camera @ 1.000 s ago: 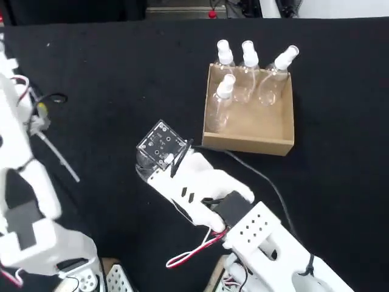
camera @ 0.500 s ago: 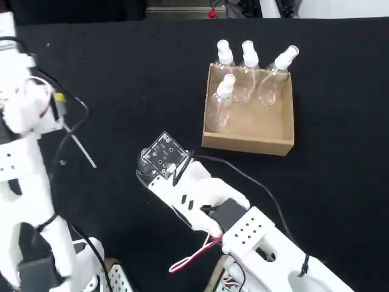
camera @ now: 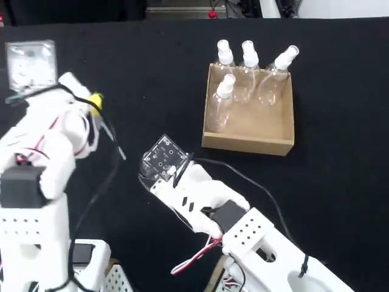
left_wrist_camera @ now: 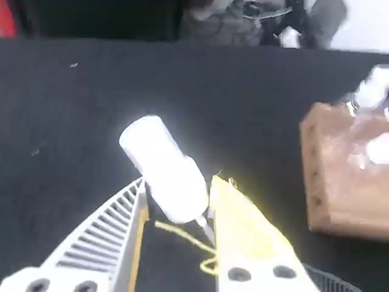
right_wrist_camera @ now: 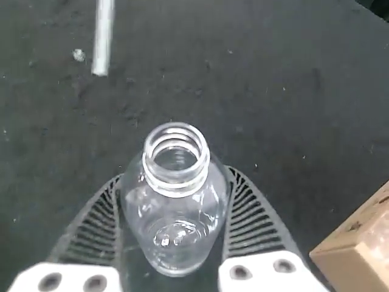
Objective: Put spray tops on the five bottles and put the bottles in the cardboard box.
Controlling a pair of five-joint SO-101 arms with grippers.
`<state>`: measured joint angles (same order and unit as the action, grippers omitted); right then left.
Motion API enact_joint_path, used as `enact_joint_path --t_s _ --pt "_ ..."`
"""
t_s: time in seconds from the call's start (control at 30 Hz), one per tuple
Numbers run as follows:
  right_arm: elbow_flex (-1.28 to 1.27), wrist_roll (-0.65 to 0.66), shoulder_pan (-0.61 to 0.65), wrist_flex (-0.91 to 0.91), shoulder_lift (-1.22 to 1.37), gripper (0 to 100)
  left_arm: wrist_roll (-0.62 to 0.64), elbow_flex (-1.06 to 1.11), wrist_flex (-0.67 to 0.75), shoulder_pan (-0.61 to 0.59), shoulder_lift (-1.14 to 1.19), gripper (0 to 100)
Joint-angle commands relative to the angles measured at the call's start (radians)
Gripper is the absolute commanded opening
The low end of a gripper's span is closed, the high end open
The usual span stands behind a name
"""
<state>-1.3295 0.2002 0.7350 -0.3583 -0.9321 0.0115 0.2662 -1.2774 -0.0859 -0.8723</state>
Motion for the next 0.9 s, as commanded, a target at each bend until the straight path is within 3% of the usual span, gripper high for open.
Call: enact_joint_path --t_s 0.0,0.2,0.4,0.7,0.87 --pt "0.002 -0.008 0.011 0.035 -0.024 1.1 0.017 0.07 0.12 0.07 -0.117 3" --pt "0.002 -0.008 0.011 0.034 -0.024 1.1 0.068 0.165 0.203 0.125 -0.295 3" --pt "0.002 -0.008 0.011 0.031 -0.024 1.1 0.066 0.424 0.356 0.125 -0.46 3" --pt "0.001 -0.005 0.011 0.034 -0.019 1.1 0.072 0.565 0.358 0.134 -0.661 3" --pt "0.001 -0.005 0.011 0.032 -0.019 1.1 0.069 0.624 0.374 0.255 -0.723 3"
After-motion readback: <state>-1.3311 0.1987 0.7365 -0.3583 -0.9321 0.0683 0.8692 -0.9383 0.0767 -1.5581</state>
